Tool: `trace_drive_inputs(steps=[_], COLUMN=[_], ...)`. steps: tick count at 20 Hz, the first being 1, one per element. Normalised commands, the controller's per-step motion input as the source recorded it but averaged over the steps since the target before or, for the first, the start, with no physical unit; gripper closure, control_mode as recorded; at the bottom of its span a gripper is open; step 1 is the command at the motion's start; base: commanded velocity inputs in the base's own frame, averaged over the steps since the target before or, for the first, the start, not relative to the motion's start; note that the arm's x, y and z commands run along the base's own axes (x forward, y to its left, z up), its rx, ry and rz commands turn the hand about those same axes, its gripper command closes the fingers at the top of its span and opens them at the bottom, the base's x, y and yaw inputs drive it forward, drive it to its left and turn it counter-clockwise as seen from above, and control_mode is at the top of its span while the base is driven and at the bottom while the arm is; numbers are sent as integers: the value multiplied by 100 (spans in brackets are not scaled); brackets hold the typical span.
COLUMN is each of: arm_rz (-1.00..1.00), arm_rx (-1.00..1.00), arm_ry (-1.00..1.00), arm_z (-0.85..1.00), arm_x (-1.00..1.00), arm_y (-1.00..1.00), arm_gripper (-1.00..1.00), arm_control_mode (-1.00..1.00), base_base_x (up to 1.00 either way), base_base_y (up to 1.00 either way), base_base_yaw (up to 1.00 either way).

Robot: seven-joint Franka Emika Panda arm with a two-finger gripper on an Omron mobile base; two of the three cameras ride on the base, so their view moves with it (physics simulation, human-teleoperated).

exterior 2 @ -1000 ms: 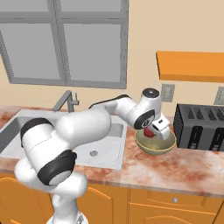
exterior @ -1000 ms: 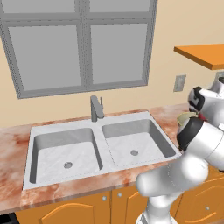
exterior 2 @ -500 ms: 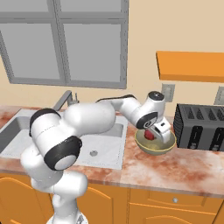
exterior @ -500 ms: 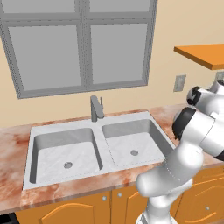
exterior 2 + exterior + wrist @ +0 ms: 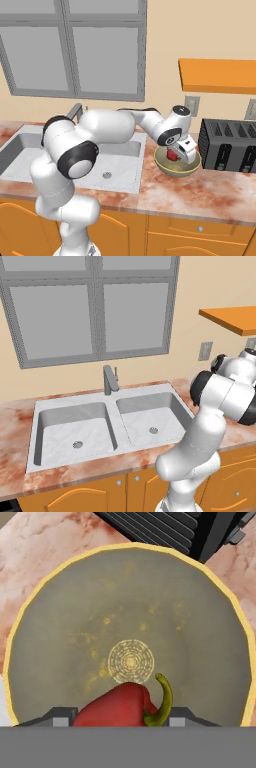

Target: Pick the apples from the cabinet and place them in one bowl. Pick the bell pepper from the sink and place it in the other bowl.

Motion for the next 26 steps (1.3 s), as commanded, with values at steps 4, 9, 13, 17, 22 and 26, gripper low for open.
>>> trace_drive_inputs(steps=[4, 9, 13, 17, 22, 26], arm_rz=[0, 0, 0, 0, 0, 0], arm_rx=[0, 0, 0, 0, 0, 0], arm_ry=[3, 4, 4, 2, 1, 1], arm_z=[-18, -21, -19, -18, -17, -18], arm_x=[11, 9, 11, 13, 11, 12], arm_y=[-4, -4, -4, -3, -5, -6], arm_gripper=[100, 100, 100, 100, 100, 100], arm_control_mode=[-100, -100, -100, -100, -100, -100], base_base_x=[0, 0, 0, 0, 0, 0], base_base_y=[0, 0, 0, 0, 0, 0], base_base_yaw=[0, 0, 0, 0, 0, 0])
